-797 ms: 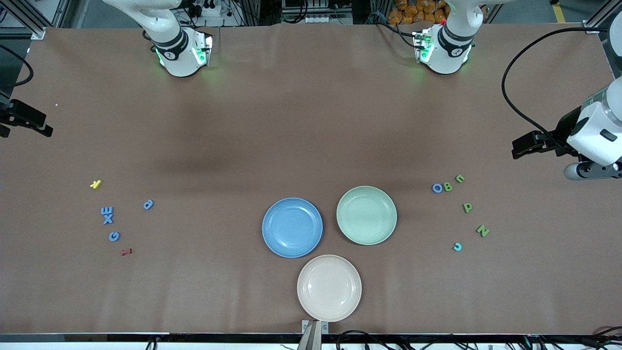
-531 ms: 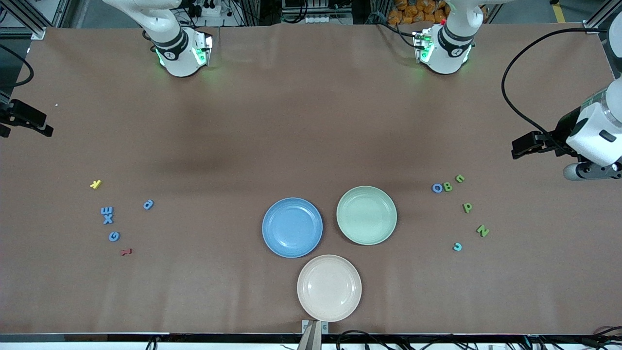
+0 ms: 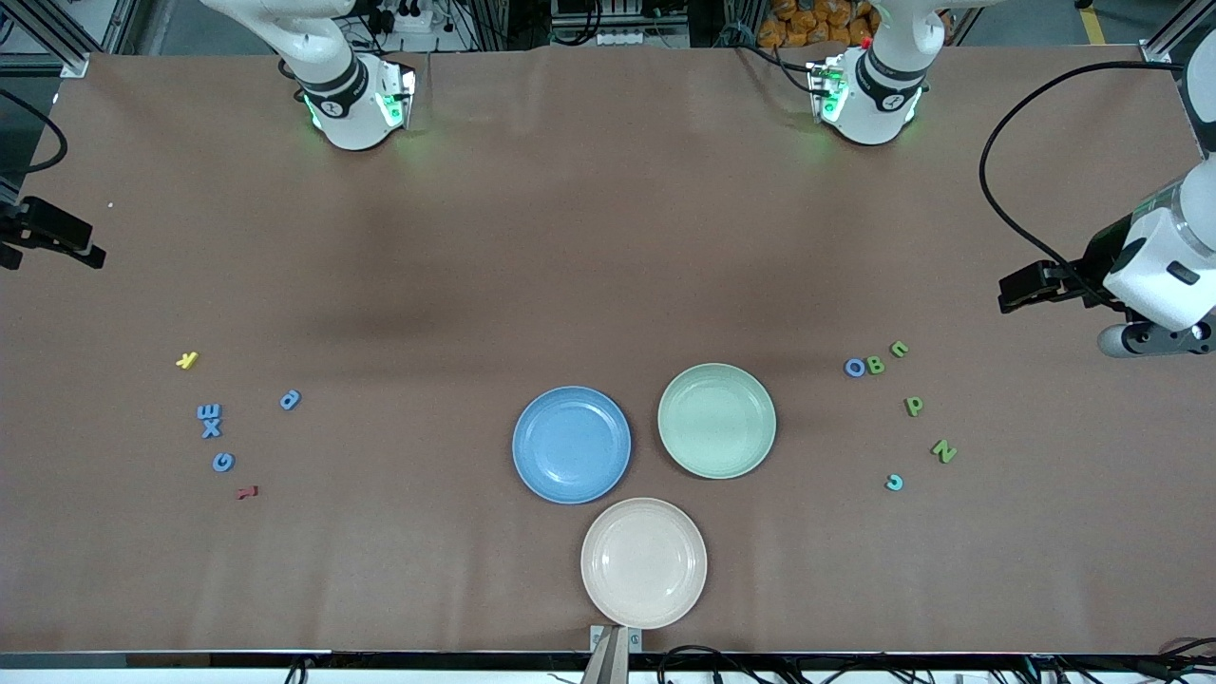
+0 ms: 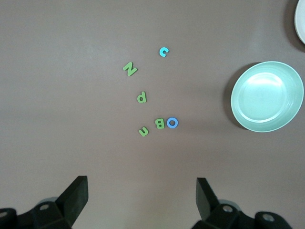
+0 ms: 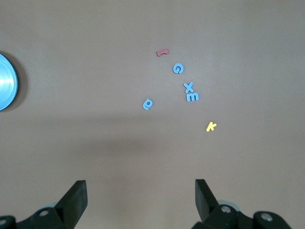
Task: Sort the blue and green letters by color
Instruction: 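Grasp the green d with the left gripper while the right gripper grasps X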
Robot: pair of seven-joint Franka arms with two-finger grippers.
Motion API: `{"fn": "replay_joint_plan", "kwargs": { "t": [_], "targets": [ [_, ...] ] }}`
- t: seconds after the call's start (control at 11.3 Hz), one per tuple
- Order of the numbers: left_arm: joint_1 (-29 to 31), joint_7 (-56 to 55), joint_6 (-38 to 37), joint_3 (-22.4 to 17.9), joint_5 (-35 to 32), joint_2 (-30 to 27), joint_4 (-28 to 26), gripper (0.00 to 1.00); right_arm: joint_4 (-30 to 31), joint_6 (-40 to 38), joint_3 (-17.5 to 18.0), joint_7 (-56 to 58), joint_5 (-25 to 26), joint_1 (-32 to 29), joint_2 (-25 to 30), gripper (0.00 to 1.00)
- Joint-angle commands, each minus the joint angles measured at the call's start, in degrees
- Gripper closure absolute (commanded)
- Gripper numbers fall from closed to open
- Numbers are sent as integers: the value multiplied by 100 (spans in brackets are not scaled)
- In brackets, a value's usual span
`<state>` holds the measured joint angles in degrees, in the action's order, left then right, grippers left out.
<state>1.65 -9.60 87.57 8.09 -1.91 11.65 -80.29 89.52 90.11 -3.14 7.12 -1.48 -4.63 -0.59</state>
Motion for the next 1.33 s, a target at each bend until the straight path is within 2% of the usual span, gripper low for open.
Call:
{"fn": "replay_joint_plan", "kwargs": {
  "t": [0.0, 0.27, 0.35, 0.62, 0.89, 0.97, 1.24],
  "targets": [
    [55, 134, 356, -9, 68, 205, -48, 0, -66, -64, 86, -61, 87, -100, -64, 0],
    [72, 134, 629, -9, 77, 443, -109, 0, -58, 50, 86, -35, 104, -91, -126, 0],
    [116, 143, 821, -9, 77, 487, -301, 0, -49, 102, 86, -35, 104, -91, -161, 0],
    [160, 134, 2234, -18, 77, 444, -1705, 0, 91, 348, 86, -9, 104, -108, -345, 0],
    [239, 143, 3509, -53, 77, 522, -2717, 0, 705, 1137, 86, 262, 131, -354, -634, 0],
    [239, 143, 3730, -53, 77, 575, -2885, 0, 864, 1410, 86, 464, 131, -520, -801, 0],
    [239, 143, 3916, -62, -10, 1048, -2904, 0, 874, 2332, 86, 1612, 104, -977, -1652, 0]
  ]
}}
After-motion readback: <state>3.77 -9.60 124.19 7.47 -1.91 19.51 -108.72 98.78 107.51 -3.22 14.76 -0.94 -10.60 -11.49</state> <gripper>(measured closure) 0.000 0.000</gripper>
